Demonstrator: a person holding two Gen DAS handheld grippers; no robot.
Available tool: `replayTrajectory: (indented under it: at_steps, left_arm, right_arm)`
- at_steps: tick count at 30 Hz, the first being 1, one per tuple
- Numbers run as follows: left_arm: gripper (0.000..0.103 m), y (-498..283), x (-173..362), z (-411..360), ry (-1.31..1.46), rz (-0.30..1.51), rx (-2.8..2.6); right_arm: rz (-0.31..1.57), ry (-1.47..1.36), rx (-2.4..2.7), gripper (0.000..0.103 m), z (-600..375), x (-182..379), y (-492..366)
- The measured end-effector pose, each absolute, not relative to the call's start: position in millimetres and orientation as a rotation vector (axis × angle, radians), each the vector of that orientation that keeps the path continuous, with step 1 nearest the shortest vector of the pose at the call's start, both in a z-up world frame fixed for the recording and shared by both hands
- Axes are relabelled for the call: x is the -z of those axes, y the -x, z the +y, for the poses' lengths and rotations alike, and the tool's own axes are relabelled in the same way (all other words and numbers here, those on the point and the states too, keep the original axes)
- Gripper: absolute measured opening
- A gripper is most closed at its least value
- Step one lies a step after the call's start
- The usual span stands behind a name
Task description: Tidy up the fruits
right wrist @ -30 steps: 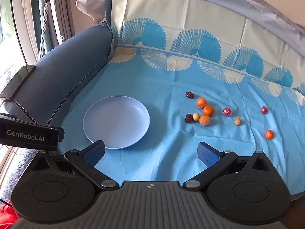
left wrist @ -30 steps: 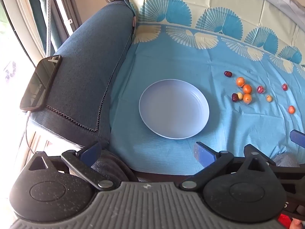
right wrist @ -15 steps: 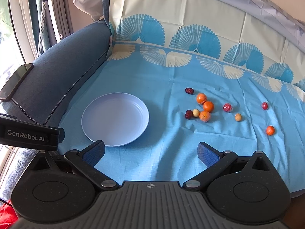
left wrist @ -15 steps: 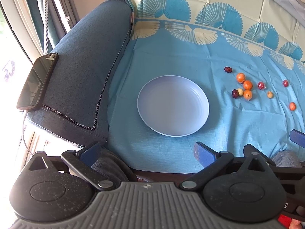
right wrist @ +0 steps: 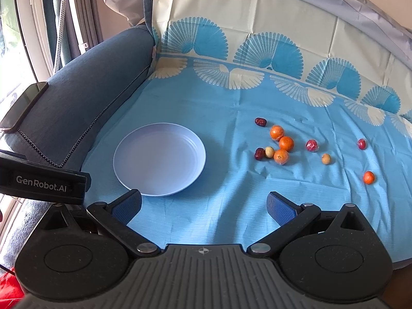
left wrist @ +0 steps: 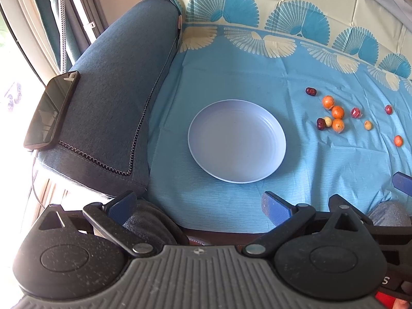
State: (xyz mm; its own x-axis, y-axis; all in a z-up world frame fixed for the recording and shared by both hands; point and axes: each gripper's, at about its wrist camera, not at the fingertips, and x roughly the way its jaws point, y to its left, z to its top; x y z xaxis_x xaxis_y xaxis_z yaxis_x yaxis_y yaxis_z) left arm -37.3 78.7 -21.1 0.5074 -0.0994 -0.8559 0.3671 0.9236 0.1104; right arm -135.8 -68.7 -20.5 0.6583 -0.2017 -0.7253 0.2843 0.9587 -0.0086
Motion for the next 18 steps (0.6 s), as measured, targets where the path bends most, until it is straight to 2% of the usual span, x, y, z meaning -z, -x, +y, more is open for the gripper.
replayTrajectory:
  at_steps: [11, 18]
  left_arm:
    - [0.103, 37.8, 19.9, 78.3, -0.301, 1.004, 0.283]
    - [0.103, 34.6, 21.7, 76.7, -0.301, 1.015, 0.288]
  right_arm:
    - [0.78, -0.089, 0.281, 0.102, -67.3, 21.1, 135.9]
    - [0.855, -0.161, 0.271, 0.102, -80.3, 29.2, 133.4]
